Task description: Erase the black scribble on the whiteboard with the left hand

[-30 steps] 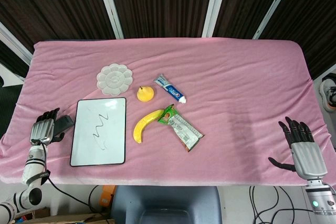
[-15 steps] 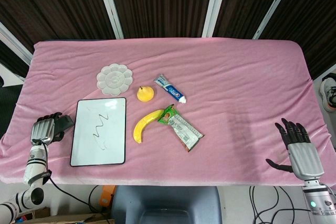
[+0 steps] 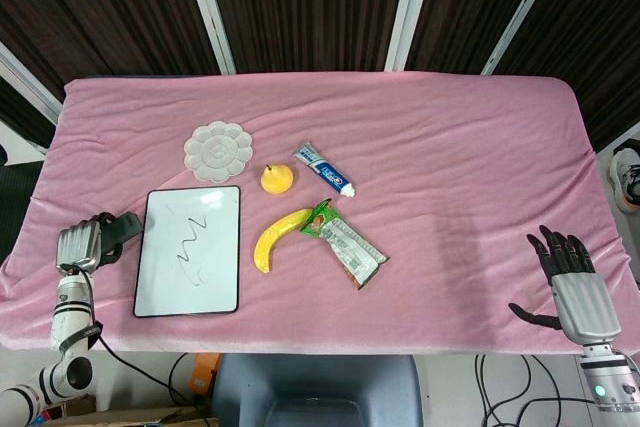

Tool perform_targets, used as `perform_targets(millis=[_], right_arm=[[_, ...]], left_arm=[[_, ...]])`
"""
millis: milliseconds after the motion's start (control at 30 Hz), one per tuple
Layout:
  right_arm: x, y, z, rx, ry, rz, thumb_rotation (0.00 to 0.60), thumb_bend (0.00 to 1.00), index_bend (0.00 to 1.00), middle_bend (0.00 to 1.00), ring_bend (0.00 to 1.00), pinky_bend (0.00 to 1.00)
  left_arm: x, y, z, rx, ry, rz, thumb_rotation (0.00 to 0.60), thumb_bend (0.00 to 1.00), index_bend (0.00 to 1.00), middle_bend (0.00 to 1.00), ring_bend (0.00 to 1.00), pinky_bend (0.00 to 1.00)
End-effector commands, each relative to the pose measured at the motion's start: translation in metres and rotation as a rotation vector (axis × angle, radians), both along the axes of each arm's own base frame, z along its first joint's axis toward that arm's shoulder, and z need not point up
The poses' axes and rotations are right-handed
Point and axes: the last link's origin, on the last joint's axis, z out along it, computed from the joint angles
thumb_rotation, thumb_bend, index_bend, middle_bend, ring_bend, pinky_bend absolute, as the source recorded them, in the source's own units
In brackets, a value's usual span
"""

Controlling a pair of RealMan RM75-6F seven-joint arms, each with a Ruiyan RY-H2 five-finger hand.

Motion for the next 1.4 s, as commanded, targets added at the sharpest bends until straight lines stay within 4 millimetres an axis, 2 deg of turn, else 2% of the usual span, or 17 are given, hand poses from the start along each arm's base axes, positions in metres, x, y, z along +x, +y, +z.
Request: perform_targets(millis=[33, 133, 333, 533, 900, 1400], right_arm=[[0.000, 0.000, 0.000, 0.002, -0.001, 0.001, 0.600, 0.27, 0.00, 0.00, 0.00, 0.00], [0.000, 0.000, -0.001, 0.004, 0.002, 0.000, 0.600, 0.27, 0.00, 0.00, 0.00, 0.00], [0.001, 0.000, -0.004, 0.016, 0.002, 0.004, 0.600, 0.27, 0.00, 0.00, 0.00, 0.00], [0.002, 0.003, -0.003, 0.021, -0.003, 0.009, 0.600, 0.27, 0.00, 0.00, 0.00, 0.00], [0.001, 0.003, 0.000, 0.015, -0.011, 0.009, 0.600, 0.27, 0.00, 0.00, 0.00, 0.00], [0.000, 0.004, 0.000, 0.017, -0.005, 0.007, 0.600, 0.27, 0.00, 0.00, 0.00, 0.00]], left_arm=[[0.023, -0.012, -0.006, -0.024, -0.054, -0.088, 0.600, 0.77, 0.61, 0.70, 0.62, 0.53], [0.042, -0.022, -0.013, -0.084, -0.079, -0.137, 0.600, 0.83, 0.61, 0.70, 0.62, 0.54], [0.071, -0.043, -0.032, -0.193, 0.014, -0.191, 0.600, 0.83, 0.61, 0.70, 0.62, 0.54], [0.089, -0.057, -0.047, -0.218, 0.074, -0.209, 0.600, 0.83, 0.61, 0.70, 0.62, 0.54], [0.091, -0.054, -0.059, -0.261, 0.197, -0.153, 0.600, 0.83, 0.61, 0.71, 0.62, 0.54], [0.078, -0.026, -0.053, -0.206, 0.204, -0.062, 0.600, 0.83, 0.61, 0.71, 0.62, 0.54]])
